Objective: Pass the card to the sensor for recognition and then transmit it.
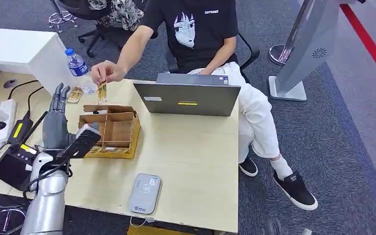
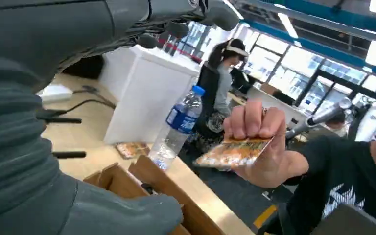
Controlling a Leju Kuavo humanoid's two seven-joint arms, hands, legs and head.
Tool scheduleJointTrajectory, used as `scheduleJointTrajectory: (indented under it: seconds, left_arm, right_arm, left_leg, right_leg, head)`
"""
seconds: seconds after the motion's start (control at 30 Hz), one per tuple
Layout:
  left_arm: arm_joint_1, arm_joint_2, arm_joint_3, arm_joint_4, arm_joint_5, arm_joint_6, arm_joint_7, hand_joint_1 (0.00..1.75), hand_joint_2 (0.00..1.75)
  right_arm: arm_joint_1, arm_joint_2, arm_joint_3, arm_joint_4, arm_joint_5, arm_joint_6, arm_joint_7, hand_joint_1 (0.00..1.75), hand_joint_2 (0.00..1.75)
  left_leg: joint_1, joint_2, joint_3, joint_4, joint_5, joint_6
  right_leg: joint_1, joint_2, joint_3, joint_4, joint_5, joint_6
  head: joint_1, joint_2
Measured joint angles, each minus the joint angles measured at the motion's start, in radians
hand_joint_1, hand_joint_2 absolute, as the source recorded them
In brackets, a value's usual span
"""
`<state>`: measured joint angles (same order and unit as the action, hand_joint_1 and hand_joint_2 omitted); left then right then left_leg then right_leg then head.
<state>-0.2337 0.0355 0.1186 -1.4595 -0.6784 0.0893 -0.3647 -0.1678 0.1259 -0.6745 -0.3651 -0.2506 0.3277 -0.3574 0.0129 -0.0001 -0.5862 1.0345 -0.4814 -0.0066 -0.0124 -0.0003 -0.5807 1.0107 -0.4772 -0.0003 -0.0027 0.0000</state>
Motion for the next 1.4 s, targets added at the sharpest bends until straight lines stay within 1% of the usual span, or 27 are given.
scheduleJointTrajectory:
  seconds: [0.2,0.37,0.4,0.43,0.47,0.5,0.53,0.67,0.83,0.93,1.03,1.17,1.27,1.33,1.4]
  left_arm:
    - [-0.055,0.048,-0.113,0.032,-0.165,0.037,0.042,0.0,1.75]
    - [-0.096,0.086,-0.191,0.056,-0.304,0.078,0.072,0.02,1.75]
    - [-0.104,0.095,-0.207,0.063,-0.339,0.09,0.08,0.26,1.75]
    - [-0.11,0.101,-0.222,0.067,-0.372,0.101,0.082,1.26,1.75]
    - [-0.114,0.107,-0.233,0.072,-0.402,0.112,0.084,1.62,1.75]
    - [-0.117,0.112,-0.242,0.076,-0.43,0.124,0.084,1.71,1.75]
    - [-0.119,0.114,-0.247,0.079,-0.439,0.129,0.084,1.75,1.75]
    - [-0.12,0.121,-0.264,0.091,-0.453,0.133,0.084,1.75,1.75]
    - [-0.119,0.122,-0.265,0.097,-0.447,0.133,0.075,1.75,1.75]
    - [-0.117,0.122,-0.266,0.097,-0.431,0.129,0.054,1.75,1.75]
    - [-0.11,0.119,-0.266,0.097,-0.382,0.106,0.016,1.75,1.75]
    - [-0.071,0.118,-0.276,0.079,-0.298,0.055,-0.046,1.75,1.75]
    - [-0.052,0.116,-0.289,0.067,-0.279,0.044,-0.058,1.75,1.75]
    - [-0.034,0.116,-0.3,0.055,-0.264,0.022,-0.087,1.75,1.75]
    - [-0.003,0.117,-0.338,0.036,-0.254,0.004,-0.119,1.75,1.75]
  right_arm:
    - [-0.021,0.005,-0.024,0.011,0.018,0.011,-0.003,0.0,1.75]
    - [-0.038,0.008,-0.044,0.022,0.035,0.014,-0.011,0.0,1.75]
    - [-0.041,0.008,-0.049,0.024,0.035,0.014,-0.013,0.0,1.75]
    - [-0.043,0.008,-0.055,0.027,0.04,0.014,-0.013,0.0,1.75]
    - [-0.045,0.009,-0.059,0.028,0.044,0.015,-0.014,0.0,1.75]
    - [-0.046,0.01,-0.062,0.03,0.048,0.016,-0.015,0.0,1.75]
    - [-0.047,0.01,-0.064,0.032,0.05,0.016,-0.015,0.0,1.75]
    - [-0.049,0.012,-0.069,0.036,0.05,0.016,-0.016,0.0,1.75]
    - [-0.05,0.013,-0.075,0.039,0.046,0.016,-0.016,0.0,1.75]
    - [-0.05,0.013,-0.076,0.04,0.045,0.015,-0.016,0.0,1.75]
    - [-0.05,0.014,-0.079,0.041,0.042,0.016,-0.016,0.0,1.75]
    - [-0.05,0.014,-0.082,0.042,0.031,0.016,-0.017,0.0,1.75]
    - [-0.05,0.014,-0.082,0.042,0.03,0.017,-0.017,0.0,1.75]
    - [-0.05,0.014,-0.082,0.042,0.028,0.017,-0.019,0.0,1.75]
    - [-0.049,0.013,-0.083,0.042,0.023,0.017,-0.021,0.0,1.75]
  left_leg:
    - [0.0,0.0,0.0,0.0,0.0,0.0]
    - [0.0,0.0,0.0,0.0,0.0,0.0]
    - [0.0,0.0,0.0,0.0,0.0,0.0]
    - [0.0,0.0,0.0,0.0,0.0,0.0]
    - [0.0,0.0,0.0,0.0,0.0,0.0]
    - [0.0,0.0,0.0,0.0,0.0,0.0]
    - [0.0,0.0,0.0,0.0,0.0,0.0]
    - [0.0,0.0,0.0,0.0,0.0,0.0]
    - [0.0,0.0,0.0,0.0,0.0,0.0]
    - [0.0,0.0,0.0,0.0,0.0,0.0]
    - [0.0,0.0,0.0,0.0,0.0,0.0]
    - [0.0,0.0,0.0,0.0,0.0,0.0]
    - [0.0,0.0,0.0,0.0,0.0,0.0]
    - [0.0,0.0,0.0,0.0,0.0,0.0]
    - [0.0,0.0,0.0,0.0,0.0,0.0]
  right_leg:
    - [0.0,0.0,0.0,0.0,0.0,0.0]
    - [0.0,0.001,0.0,0.0,0.0,0.0]
    - [0.0,0.001,0.0,0.0,0.0,0.0]
    - [0.0,0.001,0.0,0.0,0.0,0.0]
    - [0.0,0.001,0.0,0.0,0.0,0.0]
    - [0.0,0.001,0.0,0.0,0.0,0.0]
    - [0.0,0.001,0.0,0.0,0.0,0.0]
    - [0.0,0.001,0.0,0.0,0.0,0.0]
    - [0.0,0.001,0.0,0.0,0.0,0.0]
    - [0.0,0.001,0.0,0.0,0.0,0.0]
    - [0.0,0.001,0.0,0.0,0.0,0.0]
    - [0.0,0.001,0.0,0.0,0.0,0.0]
    - [0.0,0.001,0.0,0.0,0.0,0.0]
    - [0.0,0.001,0.0,0.0,0.0,0.0]
    - [0.0,0.001,0.0,0.0,0.0,0.0]
  head:
    - [0.0,0.0]
    - [0.0,0.0]
    - [0.0,0.0]
    - [0.0,0.0]
    - [0.0,0.0]
    - [0.0,0.0]
    - [0.0,0.0]
    - [0.0,0.0]
    - [0.0,0.0]
    - [0.0,0.0]
    - [0.0,0.0]
    - [0.0,0.0]
    - [0.0,0.0]
    - [0.0,0.0]
    - [0.0,0.0]
